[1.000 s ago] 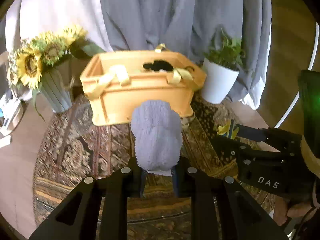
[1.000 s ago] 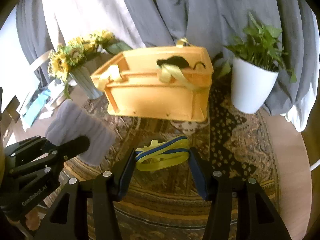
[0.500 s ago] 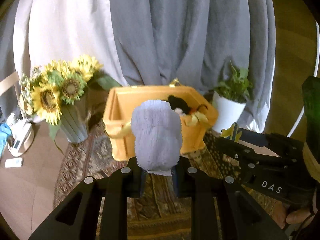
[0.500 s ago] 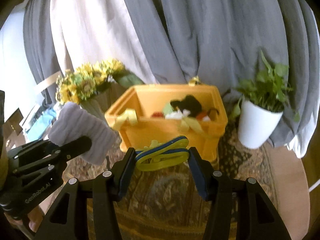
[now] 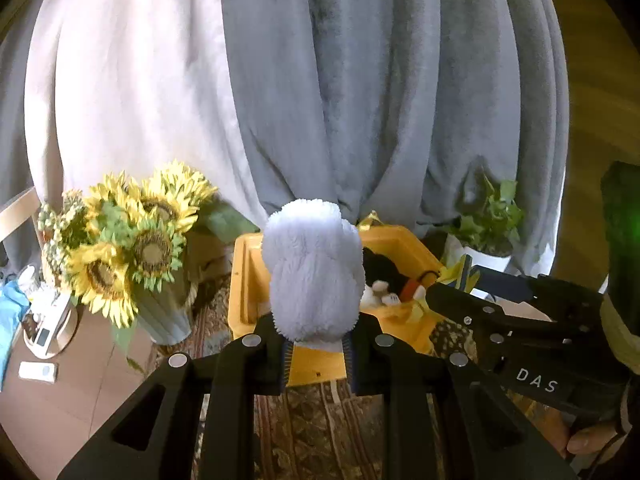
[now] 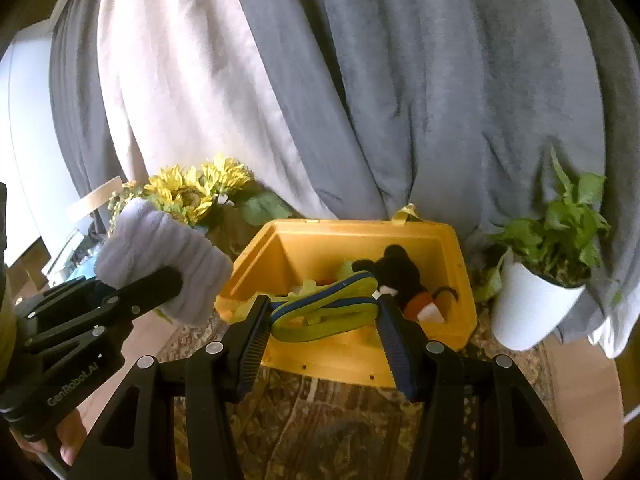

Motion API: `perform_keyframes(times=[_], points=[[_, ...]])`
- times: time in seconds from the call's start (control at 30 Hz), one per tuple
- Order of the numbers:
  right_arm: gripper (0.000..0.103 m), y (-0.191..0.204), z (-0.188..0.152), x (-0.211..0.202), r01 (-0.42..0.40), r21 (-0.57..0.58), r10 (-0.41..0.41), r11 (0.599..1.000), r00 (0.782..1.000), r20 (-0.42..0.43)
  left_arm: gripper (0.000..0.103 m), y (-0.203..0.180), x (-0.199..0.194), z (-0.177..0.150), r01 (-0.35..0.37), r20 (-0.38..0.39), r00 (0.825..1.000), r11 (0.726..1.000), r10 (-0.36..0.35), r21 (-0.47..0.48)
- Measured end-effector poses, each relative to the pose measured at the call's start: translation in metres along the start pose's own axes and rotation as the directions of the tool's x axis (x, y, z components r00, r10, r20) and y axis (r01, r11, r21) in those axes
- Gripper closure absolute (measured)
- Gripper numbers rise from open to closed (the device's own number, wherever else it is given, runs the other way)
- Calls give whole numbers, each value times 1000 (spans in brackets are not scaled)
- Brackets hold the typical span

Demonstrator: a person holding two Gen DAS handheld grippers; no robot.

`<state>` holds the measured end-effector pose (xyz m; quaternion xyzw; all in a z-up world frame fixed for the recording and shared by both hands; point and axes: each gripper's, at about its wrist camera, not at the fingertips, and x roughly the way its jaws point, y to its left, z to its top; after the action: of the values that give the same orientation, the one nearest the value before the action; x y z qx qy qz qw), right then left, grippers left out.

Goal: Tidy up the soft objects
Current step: 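Lift and carry the towel and strap toy with both tools over the crate, then open both tools to drop the towel and strap toy into the crate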

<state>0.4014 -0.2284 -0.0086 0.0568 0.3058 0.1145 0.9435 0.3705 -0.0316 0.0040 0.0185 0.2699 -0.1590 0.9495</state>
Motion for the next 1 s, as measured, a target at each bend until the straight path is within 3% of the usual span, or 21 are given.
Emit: perform_keyframes(times=[0.5,0.77,1.0], points=[[49,-19,34,82,-55,27,58,998,995,-87,81,19,69,38,-4,-34,999,1000,4,2],[49,-33,49,123,-62,39,67,997,989,-135,81,31,116,50,16,-110,994,1000,-16,-6],[49,-42,53,149,-52,35,57,998,983,-175,81,40,162,52,61,-216,974,998,-66,-26]])
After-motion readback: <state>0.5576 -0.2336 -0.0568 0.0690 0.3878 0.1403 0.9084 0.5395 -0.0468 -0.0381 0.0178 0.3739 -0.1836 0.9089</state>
